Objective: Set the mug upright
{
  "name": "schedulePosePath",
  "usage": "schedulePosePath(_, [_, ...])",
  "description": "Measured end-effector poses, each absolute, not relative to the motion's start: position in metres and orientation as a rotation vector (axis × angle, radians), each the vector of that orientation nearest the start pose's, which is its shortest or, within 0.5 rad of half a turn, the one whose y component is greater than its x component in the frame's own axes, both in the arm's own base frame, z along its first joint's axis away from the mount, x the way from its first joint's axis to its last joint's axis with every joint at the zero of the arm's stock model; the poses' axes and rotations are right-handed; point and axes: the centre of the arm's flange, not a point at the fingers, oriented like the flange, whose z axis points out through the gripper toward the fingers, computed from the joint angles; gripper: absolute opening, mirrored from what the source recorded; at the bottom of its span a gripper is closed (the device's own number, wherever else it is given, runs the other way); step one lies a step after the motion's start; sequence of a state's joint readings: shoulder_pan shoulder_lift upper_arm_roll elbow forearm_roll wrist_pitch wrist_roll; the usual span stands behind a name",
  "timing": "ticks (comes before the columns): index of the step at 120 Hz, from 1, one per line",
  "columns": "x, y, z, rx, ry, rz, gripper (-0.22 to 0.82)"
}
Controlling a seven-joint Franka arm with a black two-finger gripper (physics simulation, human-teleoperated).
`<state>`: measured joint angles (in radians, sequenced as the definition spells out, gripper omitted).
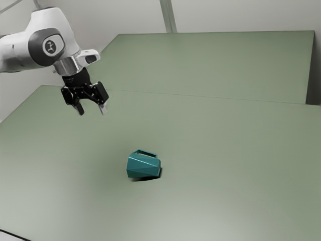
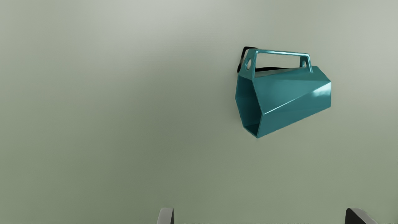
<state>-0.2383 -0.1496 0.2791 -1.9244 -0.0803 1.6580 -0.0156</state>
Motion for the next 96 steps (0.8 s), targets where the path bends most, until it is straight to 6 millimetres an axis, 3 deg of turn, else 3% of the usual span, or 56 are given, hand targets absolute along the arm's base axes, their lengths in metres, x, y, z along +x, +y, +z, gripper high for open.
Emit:
schedulePosePath(21, [0.448,0.038,0.508,-3.374,-0.196,0.198,0.60])
schedulePosePath(45, [0.427,0.031,0.448,-3.498,-0.314,0.228,0.60])
schedulePosePath(63, [0.422,0.018,0.416,-3.536,-0.354,0.141,0.60])
schedulePosePath(96, [0.441,-0.003,0.386,-3.545,-0.363,-0.094,0.60])
